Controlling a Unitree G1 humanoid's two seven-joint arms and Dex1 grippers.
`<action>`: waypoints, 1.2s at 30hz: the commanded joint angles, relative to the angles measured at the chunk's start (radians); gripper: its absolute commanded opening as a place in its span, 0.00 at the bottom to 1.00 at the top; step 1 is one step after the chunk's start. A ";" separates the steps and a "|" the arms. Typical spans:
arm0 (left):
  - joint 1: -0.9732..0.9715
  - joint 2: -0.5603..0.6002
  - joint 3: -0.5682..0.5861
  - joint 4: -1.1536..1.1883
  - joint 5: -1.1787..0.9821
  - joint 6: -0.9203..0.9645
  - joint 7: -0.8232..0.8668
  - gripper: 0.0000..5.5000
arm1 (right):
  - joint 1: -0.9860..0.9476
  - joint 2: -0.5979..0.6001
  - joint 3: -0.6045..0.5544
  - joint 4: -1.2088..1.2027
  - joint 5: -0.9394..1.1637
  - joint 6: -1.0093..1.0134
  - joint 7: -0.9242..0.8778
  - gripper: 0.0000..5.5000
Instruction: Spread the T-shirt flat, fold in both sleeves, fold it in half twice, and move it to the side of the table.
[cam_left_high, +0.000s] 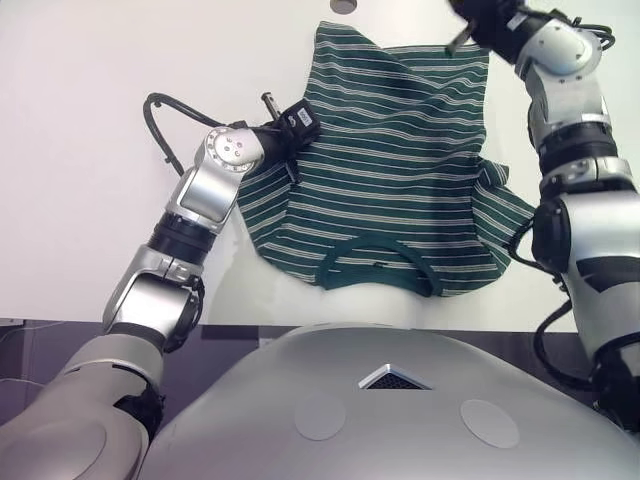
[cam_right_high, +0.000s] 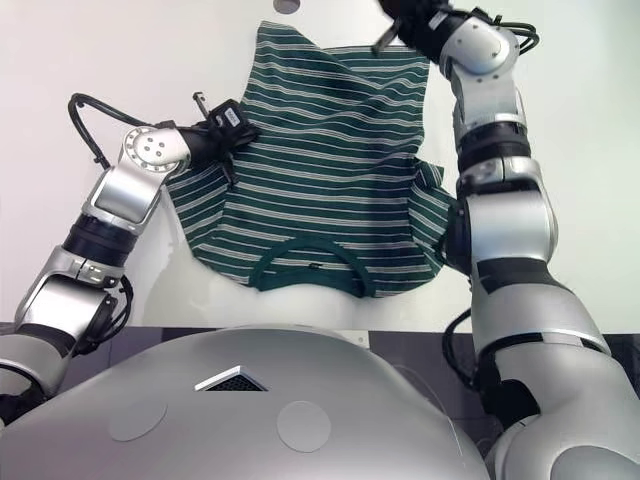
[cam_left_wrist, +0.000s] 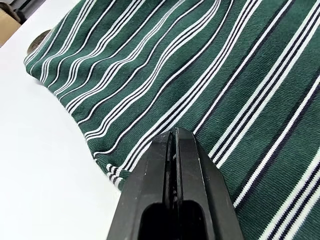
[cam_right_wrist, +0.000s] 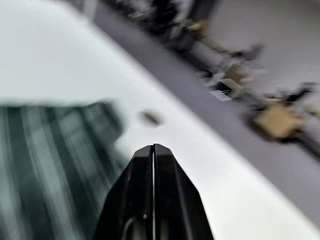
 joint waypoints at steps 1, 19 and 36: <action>0.135 0.042 0.029 0.035 0.015 0.144 0.023 0.02 | 0.326 -0.125 0.101 -0.285 -0.041 0.156 0.150 0.00; -0.114 -0.087 0.208 0.390 -0.044 -0.077 0.130 0.02 | -0.025 0.013 0.159 0.337 -0.284 -0.025 -0.355 0.00; 0.237 0.303 0.375 -0.095 -0.445 0.522 -0.264 0.31 | 0.687 -0.036 0.069 -1.001 -0.042 0.514 -0.206 0.00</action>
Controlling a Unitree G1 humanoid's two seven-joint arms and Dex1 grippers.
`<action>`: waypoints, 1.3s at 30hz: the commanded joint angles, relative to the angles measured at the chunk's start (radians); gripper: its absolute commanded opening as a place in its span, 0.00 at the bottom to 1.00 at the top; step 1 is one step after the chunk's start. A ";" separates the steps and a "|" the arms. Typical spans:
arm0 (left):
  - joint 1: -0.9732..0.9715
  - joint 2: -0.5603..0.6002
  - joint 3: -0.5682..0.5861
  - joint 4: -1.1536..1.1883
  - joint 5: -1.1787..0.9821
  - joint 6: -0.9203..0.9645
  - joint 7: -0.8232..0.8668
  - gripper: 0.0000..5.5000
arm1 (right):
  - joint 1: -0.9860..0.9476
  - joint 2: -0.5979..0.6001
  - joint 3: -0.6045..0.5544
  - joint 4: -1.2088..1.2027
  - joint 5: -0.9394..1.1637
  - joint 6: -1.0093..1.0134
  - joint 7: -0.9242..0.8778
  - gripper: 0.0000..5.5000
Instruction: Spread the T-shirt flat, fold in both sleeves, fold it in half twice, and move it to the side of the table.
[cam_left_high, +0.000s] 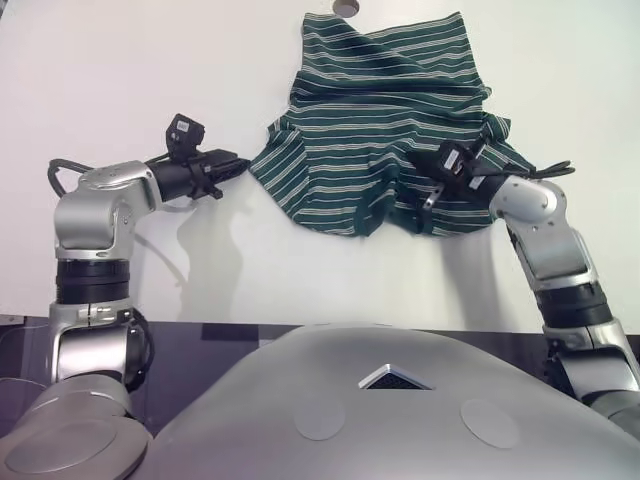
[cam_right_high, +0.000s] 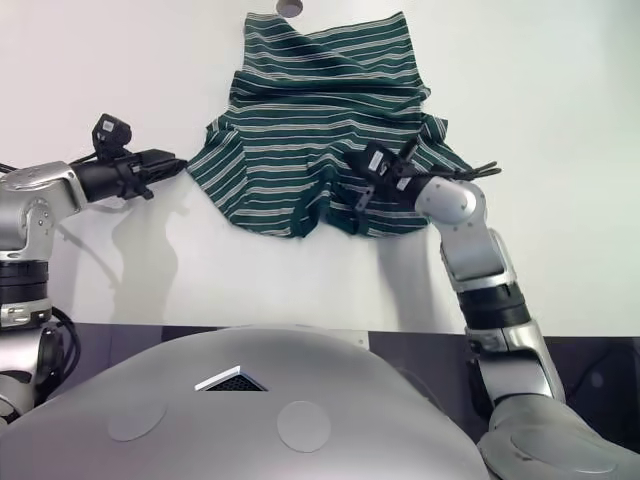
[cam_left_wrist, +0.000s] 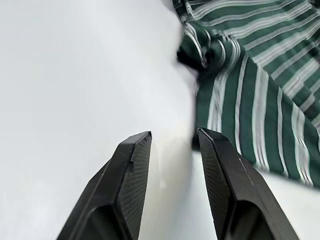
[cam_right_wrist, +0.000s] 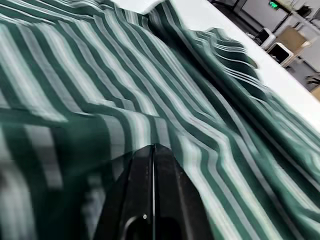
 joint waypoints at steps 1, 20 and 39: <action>-0.011 0.058 -0.073 0.084 0.008 0.051 -0.073 0.31 | 0.013 0.043 0.011 -0.044 -0.013 0.081 -0.051 0.00; -0.084 0.011 -0.009 0.183 -0.098 0.050 -0.077 0.00 | 0.039 -0.124 0.044 -0.018 -0.018 0.090 0.122 0.00; -0.235 -0.053 -0.288 -0.153 -0.072 0.060 -0.073 0.00 | -0.211 -0.020 -0.282 0.059 0.199 0.292 -0.037 0.00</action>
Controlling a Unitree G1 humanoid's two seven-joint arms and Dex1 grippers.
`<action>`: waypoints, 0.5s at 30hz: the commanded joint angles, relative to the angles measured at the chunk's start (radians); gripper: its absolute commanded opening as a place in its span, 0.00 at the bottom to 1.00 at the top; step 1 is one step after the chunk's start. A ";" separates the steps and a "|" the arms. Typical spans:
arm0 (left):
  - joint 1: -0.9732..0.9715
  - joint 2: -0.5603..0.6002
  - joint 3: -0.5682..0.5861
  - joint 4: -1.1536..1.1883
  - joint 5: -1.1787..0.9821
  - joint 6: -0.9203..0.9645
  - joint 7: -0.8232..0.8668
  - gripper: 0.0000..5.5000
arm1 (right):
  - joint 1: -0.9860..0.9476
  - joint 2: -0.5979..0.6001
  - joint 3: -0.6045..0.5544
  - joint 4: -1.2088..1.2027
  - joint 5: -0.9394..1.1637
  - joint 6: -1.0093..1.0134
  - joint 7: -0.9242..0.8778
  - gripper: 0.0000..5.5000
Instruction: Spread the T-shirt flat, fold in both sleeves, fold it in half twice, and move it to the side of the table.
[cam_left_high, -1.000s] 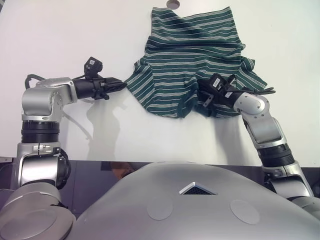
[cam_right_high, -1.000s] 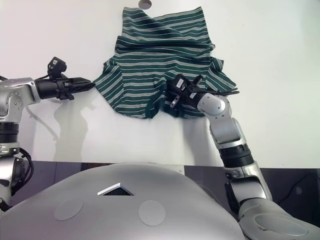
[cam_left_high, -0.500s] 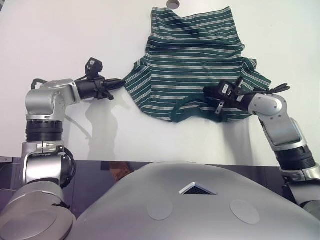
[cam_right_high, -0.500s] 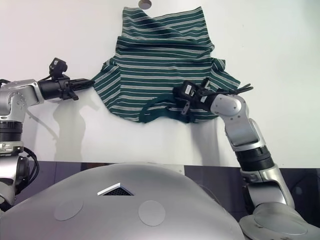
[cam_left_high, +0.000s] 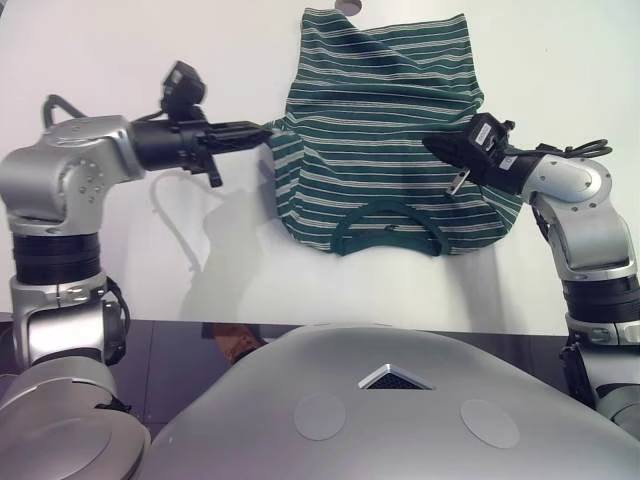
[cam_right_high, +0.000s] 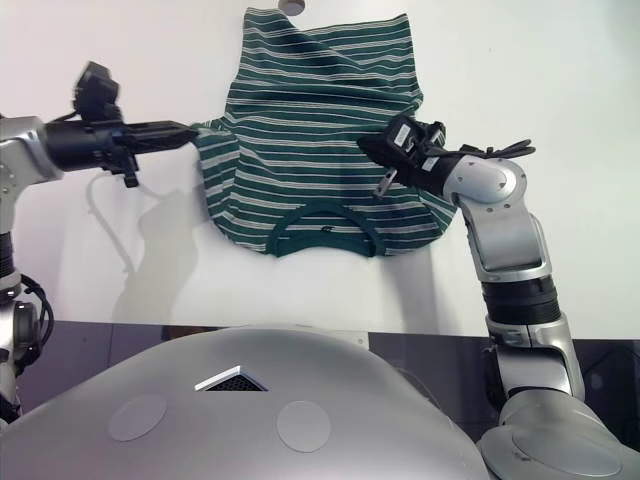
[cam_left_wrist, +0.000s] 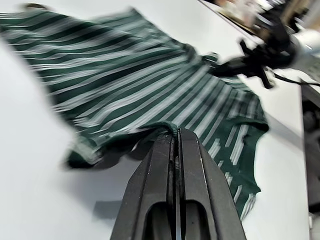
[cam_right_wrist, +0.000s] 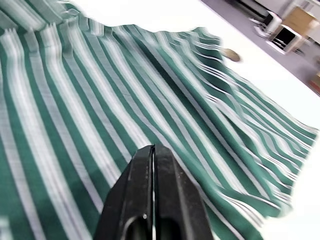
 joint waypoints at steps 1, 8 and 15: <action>-0.059 -0.081 -0.231 0.004 0.179 -0.053 0.116 0.00 | -0.118 0.053 -0.143 0.075 0.066 0.121 -0.118 0.00; -0.062 -0.287 -0.312 0.120 0.252 -0.061 0.267 0.08 | 0.004 0.010 -0.250 0.078 0.124 0.277 -0.137 0.04; -0.007 -0.206 -0.223 0.020 0.216 -0.076 0.227 0.17 | 0.187 -0.097 -0.323 0.105 0.176 0.319 -0.025 0.18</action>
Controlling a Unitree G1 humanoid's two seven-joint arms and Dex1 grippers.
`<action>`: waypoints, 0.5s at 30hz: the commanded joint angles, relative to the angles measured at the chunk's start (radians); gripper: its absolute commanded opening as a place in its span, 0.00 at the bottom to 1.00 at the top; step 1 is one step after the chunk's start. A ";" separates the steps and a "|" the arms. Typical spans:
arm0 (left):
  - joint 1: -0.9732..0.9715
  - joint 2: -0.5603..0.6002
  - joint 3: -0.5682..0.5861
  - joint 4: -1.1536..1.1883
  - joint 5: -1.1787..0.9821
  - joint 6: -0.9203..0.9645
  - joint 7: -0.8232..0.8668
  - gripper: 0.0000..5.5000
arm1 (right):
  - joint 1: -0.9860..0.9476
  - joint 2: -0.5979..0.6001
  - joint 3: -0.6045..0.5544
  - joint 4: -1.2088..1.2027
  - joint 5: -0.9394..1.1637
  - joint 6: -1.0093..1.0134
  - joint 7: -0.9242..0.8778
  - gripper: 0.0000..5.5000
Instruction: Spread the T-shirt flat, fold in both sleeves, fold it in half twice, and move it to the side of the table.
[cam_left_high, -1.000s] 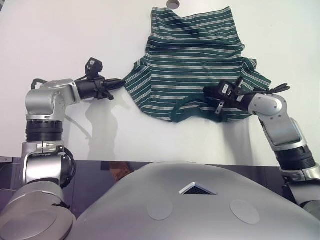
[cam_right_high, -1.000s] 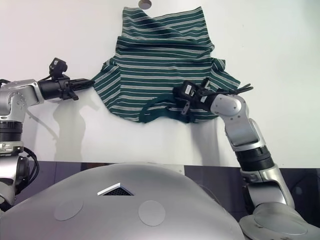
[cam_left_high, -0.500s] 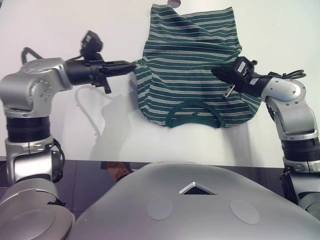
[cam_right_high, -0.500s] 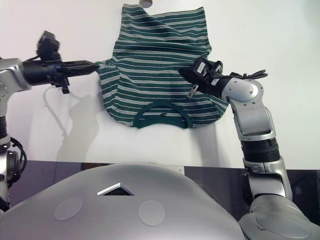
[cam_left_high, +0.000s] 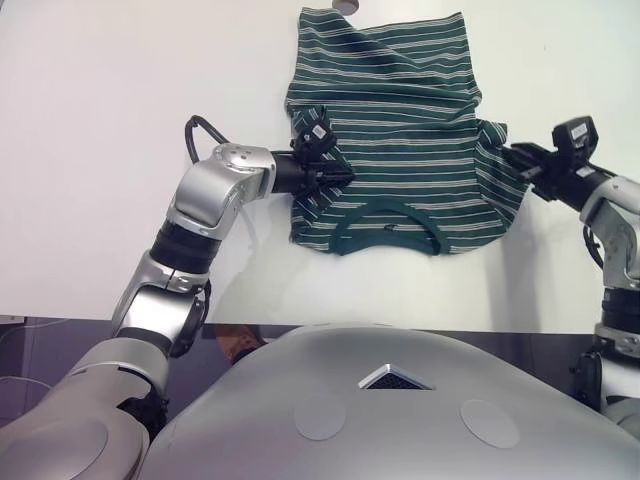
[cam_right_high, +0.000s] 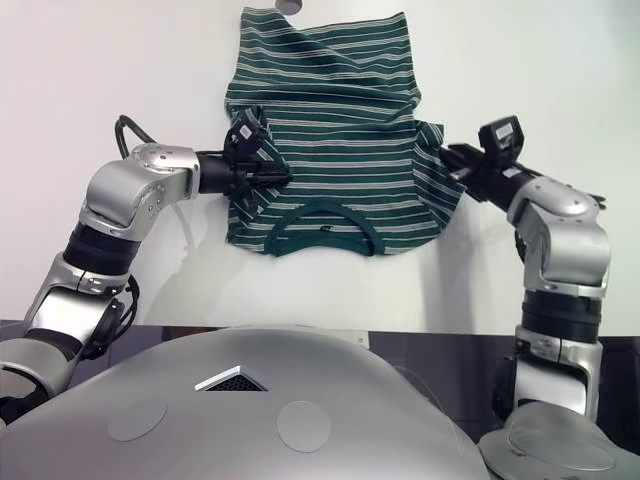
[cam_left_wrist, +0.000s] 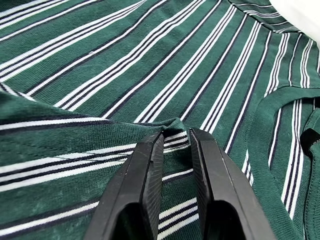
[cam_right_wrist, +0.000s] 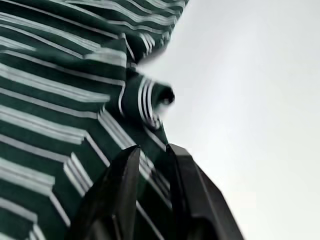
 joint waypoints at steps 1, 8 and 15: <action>0.022 0.091 0.106 -0.099 -0.046 -0.010 -0.047 0.17 | 0.050 -0.043 -0.009 0.044 0.009 0.004 0.042 0.18; -0.020 0.154 0.267 -0.226 -0.166 0.017 -0.087 0.17 | 0.077 -0.029 0.042 0.193 0.011 -0.029 0.088 0.10; -0.003 0.130 0.268 -0.205 -0.165 -0.011 -0.053 0.17 | 0.022 -0.030 0.024 0.195 0.035 -0.079 0.086 0.00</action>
